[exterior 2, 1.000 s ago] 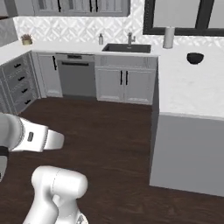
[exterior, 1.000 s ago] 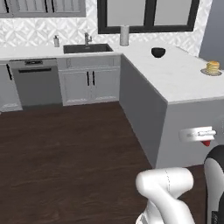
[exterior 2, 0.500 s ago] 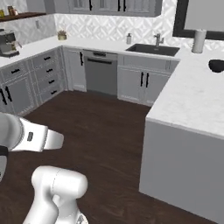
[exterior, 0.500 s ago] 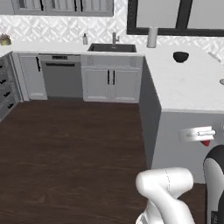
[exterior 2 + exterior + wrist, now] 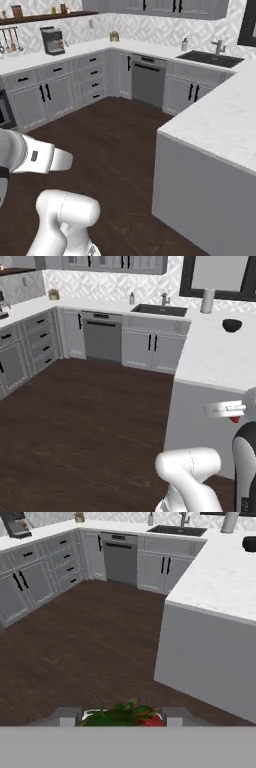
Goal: Take the strawberry from the fridge and place it on top of the pancake, located on the dining counter.
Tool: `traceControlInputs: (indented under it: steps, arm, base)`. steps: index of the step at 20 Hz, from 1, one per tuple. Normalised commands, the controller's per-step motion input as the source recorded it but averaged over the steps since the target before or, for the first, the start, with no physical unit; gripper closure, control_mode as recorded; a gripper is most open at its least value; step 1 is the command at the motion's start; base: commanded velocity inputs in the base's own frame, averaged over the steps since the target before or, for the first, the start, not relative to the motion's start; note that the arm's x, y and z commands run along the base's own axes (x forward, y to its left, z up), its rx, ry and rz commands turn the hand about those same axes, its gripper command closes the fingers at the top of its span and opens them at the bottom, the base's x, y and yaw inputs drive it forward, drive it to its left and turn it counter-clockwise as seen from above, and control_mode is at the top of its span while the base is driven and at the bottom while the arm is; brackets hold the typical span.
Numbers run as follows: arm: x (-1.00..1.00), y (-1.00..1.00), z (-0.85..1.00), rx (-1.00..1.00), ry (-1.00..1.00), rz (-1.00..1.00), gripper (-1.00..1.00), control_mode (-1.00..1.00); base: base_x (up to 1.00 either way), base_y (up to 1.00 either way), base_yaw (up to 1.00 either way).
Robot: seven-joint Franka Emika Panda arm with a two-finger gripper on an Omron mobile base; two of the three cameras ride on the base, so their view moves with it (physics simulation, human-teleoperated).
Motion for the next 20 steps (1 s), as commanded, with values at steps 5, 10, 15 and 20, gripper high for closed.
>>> traceControlInputs:
  steps: [5, 10, 15, 20]
  arm:
    - [0.0, 0.0, 0.0, 0.0, 0.0, 0.0, 1.0, 1.0]
    - [0.0, 0.0, 0.0, 0.0, 0.0, 0.0, 1.0, 1.0]
    - [0.0, 0.0, 0.0, 0.0, 0.0, 0.0, 1.0, 1.0]
    - [0.0, 0.0, 0.0, 0.0, 0.0, 0.0, 1.0, 1.0]
  base:
    - [-0.67, -1.0, 0.5]
    - [-0.67, -1.0, 0.5]
    - [-0.67, -1.0, 0.49]
    - [-0.67, -1.0, 0.48]
